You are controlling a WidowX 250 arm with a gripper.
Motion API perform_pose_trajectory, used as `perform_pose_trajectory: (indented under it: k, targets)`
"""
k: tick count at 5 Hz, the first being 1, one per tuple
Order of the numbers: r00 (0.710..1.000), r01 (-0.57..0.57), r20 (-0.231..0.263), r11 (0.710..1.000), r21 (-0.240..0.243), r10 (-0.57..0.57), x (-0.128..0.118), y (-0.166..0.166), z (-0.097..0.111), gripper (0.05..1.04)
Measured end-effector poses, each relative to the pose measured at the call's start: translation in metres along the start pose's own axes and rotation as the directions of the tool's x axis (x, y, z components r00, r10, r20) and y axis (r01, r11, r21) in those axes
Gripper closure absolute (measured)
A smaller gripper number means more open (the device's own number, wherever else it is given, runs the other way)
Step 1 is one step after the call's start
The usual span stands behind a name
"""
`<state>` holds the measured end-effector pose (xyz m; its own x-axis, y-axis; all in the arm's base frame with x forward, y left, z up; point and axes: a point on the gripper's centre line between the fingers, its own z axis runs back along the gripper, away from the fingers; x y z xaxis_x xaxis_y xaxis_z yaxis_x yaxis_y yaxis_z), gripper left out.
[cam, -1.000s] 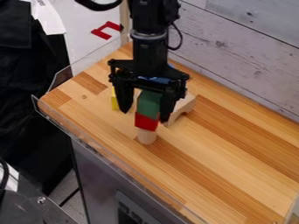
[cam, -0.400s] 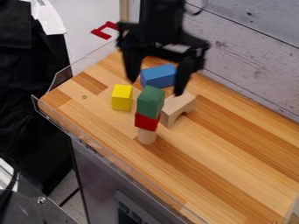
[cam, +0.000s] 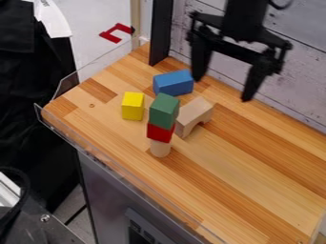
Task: Put the green square block to thre top of red block
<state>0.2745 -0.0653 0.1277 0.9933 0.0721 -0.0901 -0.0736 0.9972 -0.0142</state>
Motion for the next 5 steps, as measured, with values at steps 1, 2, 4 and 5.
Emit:
perform_pose_trajectory:
  k: [1, 2, 4, 5]
  targets:
    - [1.0, 0.008, -0.013, 0.999, -0.031, -0.008, 0.01, -0.008, -0.017, 0.085]
    - [1.0, -0.008, 0.006, 0.998, -0.068, 0.009, 0.019, -0.008, -0.028, 0.085]
    - [0.999, -0.016, 0.034, 0.996, -0.083, 0.019, 0.033, 0.018, -0.029, 0.085]
    - [0.999, -0.007, 0.046, 0.998, -0.065, 0.01, 0.037, 0.024, -0.025, 0.085]
